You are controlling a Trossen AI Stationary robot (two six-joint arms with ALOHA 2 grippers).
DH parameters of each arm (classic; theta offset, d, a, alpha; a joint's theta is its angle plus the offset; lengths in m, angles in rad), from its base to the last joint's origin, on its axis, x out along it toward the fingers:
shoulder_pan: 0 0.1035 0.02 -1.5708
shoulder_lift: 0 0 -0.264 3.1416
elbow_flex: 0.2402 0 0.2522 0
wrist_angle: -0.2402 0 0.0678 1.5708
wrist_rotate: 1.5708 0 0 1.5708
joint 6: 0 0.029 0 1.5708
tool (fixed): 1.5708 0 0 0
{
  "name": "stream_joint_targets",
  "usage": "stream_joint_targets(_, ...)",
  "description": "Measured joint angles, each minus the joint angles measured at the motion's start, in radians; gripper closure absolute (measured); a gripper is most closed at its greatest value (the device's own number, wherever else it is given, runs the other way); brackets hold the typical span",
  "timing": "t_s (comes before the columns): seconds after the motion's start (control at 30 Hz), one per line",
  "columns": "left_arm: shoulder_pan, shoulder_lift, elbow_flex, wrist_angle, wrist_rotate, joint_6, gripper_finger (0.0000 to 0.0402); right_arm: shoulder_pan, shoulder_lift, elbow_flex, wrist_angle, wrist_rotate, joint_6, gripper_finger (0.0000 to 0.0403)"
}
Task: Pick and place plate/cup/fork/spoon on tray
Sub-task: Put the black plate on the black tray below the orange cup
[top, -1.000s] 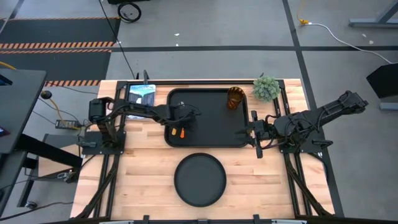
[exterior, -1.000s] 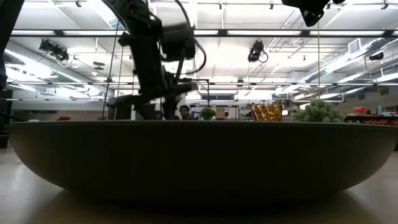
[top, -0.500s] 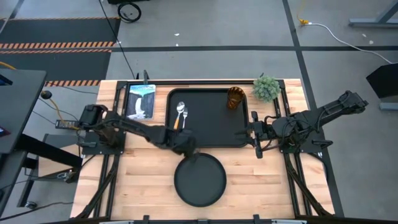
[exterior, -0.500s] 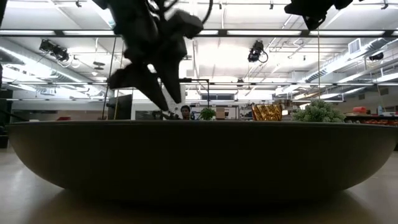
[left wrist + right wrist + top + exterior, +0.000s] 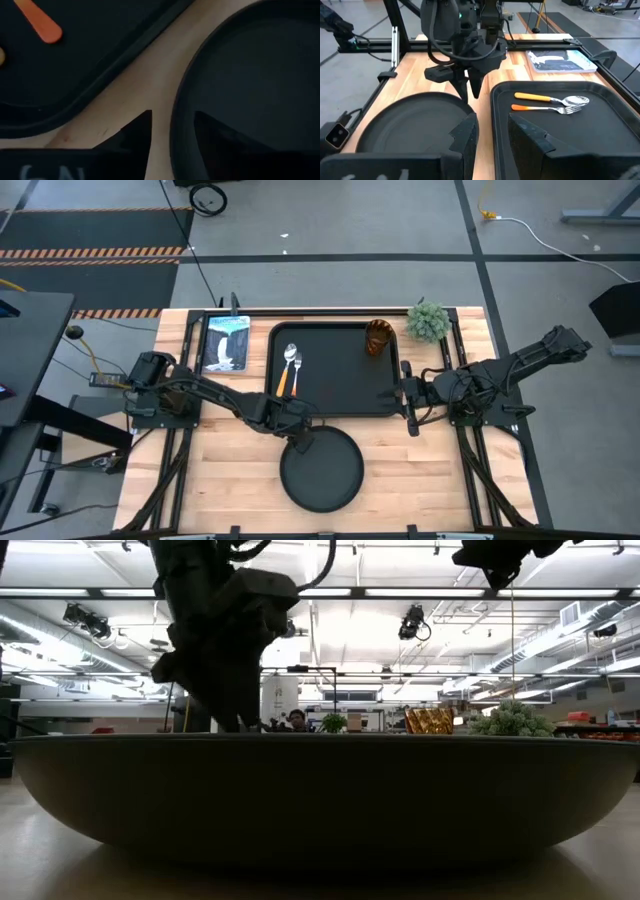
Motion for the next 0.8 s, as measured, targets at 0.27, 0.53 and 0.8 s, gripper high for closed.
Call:
stream_joint_targets(0.27, 0.025, 0.05, 0.0, 0.043, 0.1, 0.103, 0.0229, 0.0, 0.022, 0.0, 0.022, -0.01, 0.007, 0.0287)
stream_joint_targets(0.53, 0.029, 0.095, 0.0, 0.055, 0.151, 0.138, 0.0247, 0.0, 0.036, 0.0, 0.039, -0.028, 0.001, 0.0287)
stream_joint_targets(0.8, 0.029, 0.098, 0.0, 0.057, 0.154, 0.122, 0.0299, 0.0, 0.035, 0.0, 0.044, -0.037, 0.0, 0.0287)
